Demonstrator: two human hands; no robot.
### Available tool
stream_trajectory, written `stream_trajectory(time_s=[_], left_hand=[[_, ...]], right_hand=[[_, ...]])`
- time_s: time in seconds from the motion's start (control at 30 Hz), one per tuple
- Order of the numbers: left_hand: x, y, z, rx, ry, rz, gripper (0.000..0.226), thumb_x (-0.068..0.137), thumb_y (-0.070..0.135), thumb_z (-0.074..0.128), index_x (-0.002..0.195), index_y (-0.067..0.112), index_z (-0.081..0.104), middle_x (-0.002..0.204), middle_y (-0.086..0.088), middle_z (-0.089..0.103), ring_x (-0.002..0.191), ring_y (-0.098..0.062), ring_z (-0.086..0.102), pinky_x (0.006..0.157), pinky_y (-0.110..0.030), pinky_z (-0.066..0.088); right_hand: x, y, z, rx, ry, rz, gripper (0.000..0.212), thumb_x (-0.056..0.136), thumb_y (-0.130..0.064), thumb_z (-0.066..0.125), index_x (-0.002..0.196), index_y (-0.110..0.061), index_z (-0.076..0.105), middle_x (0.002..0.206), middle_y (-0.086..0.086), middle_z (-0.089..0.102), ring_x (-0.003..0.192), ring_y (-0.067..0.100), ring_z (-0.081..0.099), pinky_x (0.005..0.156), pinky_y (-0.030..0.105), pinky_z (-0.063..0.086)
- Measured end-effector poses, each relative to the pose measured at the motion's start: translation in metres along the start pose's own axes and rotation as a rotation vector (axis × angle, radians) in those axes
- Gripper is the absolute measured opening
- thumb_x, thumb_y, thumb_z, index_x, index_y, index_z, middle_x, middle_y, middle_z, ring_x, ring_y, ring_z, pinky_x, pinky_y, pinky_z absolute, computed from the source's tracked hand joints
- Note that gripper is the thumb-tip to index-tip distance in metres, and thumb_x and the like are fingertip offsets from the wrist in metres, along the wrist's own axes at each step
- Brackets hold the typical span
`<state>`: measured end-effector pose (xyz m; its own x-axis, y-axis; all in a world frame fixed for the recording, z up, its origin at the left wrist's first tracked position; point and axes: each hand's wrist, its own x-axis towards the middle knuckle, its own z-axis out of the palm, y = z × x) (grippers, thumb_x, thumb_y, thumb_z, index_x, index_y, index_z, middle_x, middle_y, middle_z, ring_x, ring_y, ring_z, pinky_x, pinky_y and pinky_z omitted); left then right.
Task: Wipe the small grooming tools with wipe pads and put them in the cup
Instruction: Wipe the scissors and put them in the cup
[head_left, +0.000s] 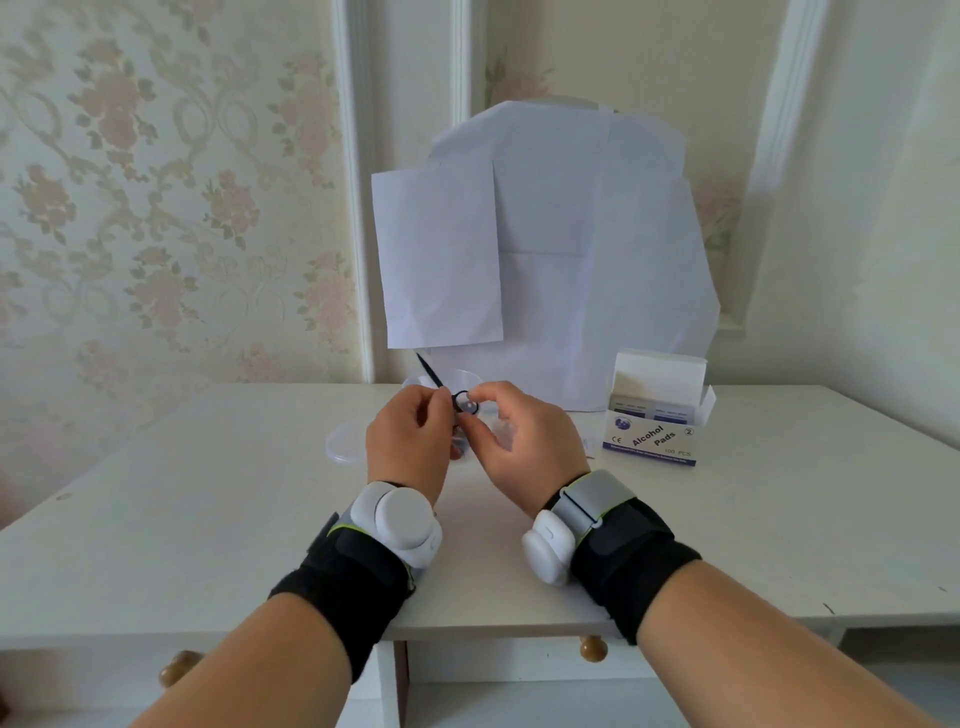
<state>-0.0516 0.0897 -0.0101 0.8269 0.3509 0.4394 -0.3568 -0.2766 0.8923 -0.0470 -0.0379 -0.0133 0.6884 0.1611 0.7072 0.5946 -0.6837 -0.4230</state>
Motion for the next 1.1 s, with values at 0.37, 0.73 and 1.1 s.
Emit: stream_trajectory(time_s=[0.37, 0.73, 1.1], left_hand=[[0.002, 0.004, -0.013, -0.248, -0.146, -0.174, 0.033, 0.087, 0.009, 0.052, 0.056, 0.008, 0.066, 0.052, -0.010, 0.058, 0.046, -0.020, 0.048, 0.054, -0.029, 0.040], [0.010, -0.003, -0.014, -0.010, 0.288, 0.103, 0.023, 0.096, 0.029, 0.051, 0.078, 0.018, 0.060, 0.066, 0.008, 0.052, 0.059, -0.006, 0.046, 0.061, -0.019, 0.037], [0.010, -0.013, -0.004, 0.132, -0.188, 0.067, 0.086, 0.082, 0.026, 0.073, 0.149, 0.026, 0.019, 0.151, 0.005, 0.024, 0.130, -0.004, 0.031, 0.097, -0.017, 0.024]], right_hand=[[0.002, 0.001, 0.005, -0.084, -0.036, -0.174, 0.034, 0.093, -0.047, 0.046, 0.121, -0.037, 0.064, 0.085, -0.005, 0.066, 0.080, 0.016, 0.060, 0.066, 0.035, 0.051], [0.016, 0.014, 0.005, 0.233, 0.201, -0.019, 0.020, 0.095, -0.028, 0.061, 0.105, -0.018, 0.076, 0.089, -0.001, 0.074, 0.083, 0.014, 0.066, 0.078, 0.034, 0.054], [0.046, 0.028, 0.026, 0.385, 0.096, 0.290, 0.039, 0.094, -0.033, 0.059, 0.077, 0.002, 0.063, 0.054, 0.003, 0.035, 0.053, 0.019, 0.033, 0.051, 0.043, 0.042]])
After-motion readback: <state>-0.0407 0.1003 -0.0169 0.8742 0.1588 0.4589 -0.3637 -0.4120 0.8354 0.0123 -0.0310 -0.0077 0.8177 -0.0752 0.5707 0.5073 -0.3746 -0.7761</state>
